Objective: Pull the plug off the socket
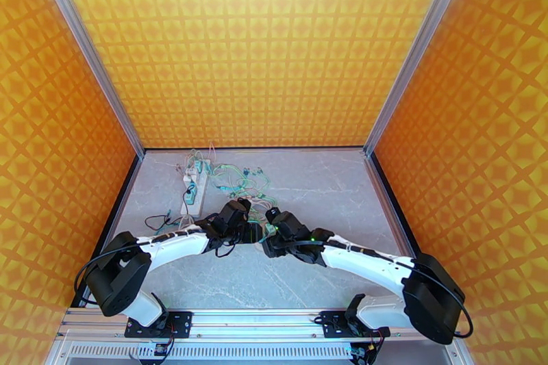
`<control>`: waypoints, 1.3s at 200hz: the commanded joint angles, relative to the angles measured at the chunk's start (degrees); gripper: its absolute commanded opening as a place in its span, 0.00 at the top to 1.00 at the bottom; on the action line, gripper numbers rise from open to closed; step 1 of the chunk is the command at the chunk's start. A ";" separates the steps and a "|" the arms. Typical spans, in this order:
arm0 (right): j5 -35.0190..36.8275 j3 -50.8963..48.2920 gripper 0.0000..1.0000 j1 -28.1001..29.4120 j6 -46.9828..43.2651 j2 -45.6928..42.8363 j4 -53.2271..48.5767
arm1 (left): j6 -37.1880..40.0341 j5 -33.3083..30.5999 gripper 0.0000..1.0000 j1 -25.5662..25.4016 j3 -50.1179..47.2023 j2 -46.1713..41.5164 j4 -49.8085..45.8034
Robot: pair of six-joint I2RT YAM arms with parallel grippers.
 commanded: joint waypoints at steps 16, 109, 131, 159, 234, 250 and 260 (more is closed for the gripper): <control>0.39 1.34 0.38 0.35 -1.90 2.12 2.70 | 1.42 -1.66 0.52 0.01 0.94 2.54 -4.81; 2.67 3.37 0.44 0.41 -4.43 7.92 4.26 | 2.35 -1.76 0.53 -0.05 1.24 2.57 -6.67; 3.03 3.94 0.51 0.43 -4.90 8.81 4.45 | 2.77 -1.72 0.53 -0.13 1.77 3.13 -7.81; 4.59 4.50 0.60 1.27 -5.78 8.30 3.91 | 3.01 -1.74 0.53 -0.13 2.19 3.83 -8.65; 8.85 6.20 0.69 5.78 -6.31 8.41 2.30 | 2.98 -1.81 0.56 0.00 3.57 6.93 -11.25; 8.33 5.21 0.70 5.77 -4.90 7.02 3.56 | 3.13 -2.03 0.58 -0.04 3.54 7.19 -11.73; 8.11 4.54 0.70 5.71 -3.99 6.13 4.27 | 3.24 -2.03 0.58 -0.07 3.50 7.37 -12.00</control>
